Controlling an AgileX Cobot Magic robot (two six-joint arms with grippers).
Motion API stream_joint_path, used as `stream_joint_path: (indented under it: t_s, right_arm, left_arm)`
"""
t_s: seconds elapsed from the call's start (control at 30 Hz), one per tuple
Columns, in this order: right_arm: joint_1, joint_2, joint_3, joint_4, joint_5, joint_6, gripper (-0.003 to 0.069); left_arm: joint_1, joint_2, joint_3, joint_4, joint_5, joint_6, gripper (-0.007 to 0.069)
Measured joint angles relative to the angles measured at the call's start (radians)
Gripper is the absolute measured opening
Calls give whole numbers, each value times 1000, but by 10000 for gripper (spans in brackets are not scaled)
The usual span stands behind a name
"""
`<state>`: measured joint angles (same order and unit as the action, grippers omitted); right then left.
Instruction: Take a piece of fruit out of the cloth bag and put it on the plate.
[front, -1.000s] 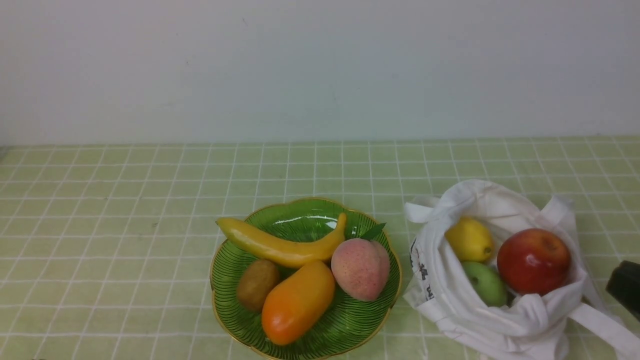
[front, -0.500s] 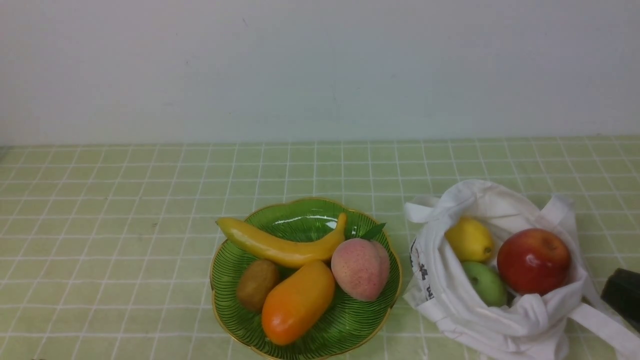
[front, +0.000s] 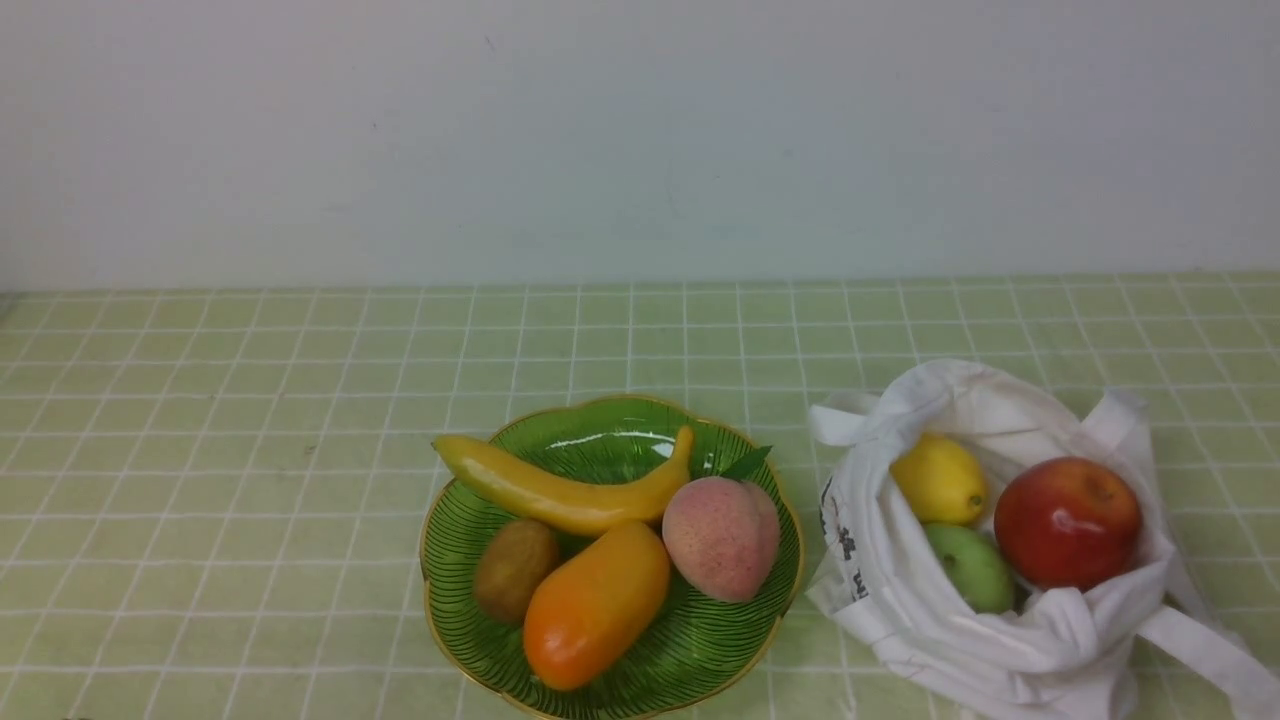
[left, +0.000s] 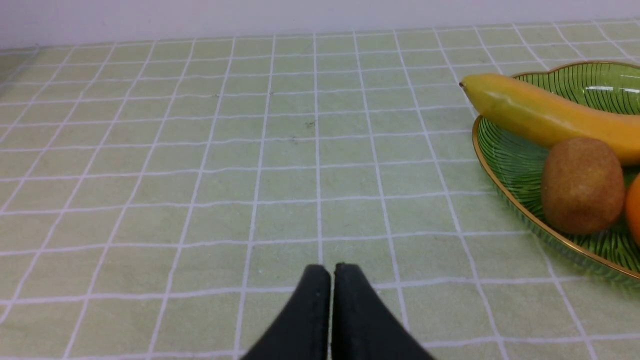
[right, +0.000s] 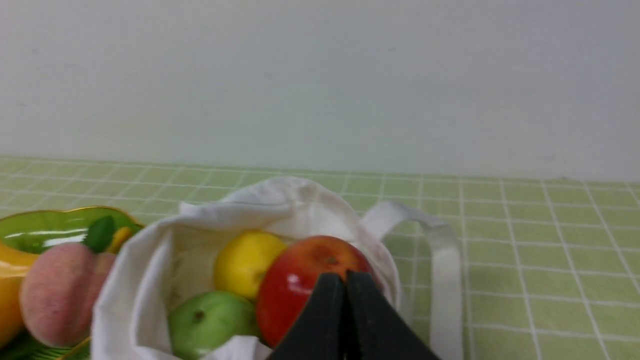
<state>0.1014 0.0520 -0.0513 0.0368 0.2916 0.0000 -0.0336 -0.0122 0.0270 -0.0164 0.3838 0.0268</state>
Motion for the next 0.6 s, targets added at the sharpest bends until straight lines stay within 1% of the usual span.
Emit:
stream_joint_path:
  t_s: [0.03, 0.17, 0.33, 0.6]
  right_arm:
    - [-25, -28, 30, 1, 0, 11, -14]
    - [-69, -60, 79, 1, 4, 43, -14]
    - [-74, -60, 78, -5, 63, 85, -14]
    - [-74, -60, 78, -7, 64, 93, -14]
  left_arm:
    - [0, 0, 0, 0, 0, 0, -8]
    - [0, 0, 0, 0, 0, 0, -8]
    - [0, 0, 0, 0, 0, 0, -8]
    - [0, 0, 0, 0, 0, 0, -8]
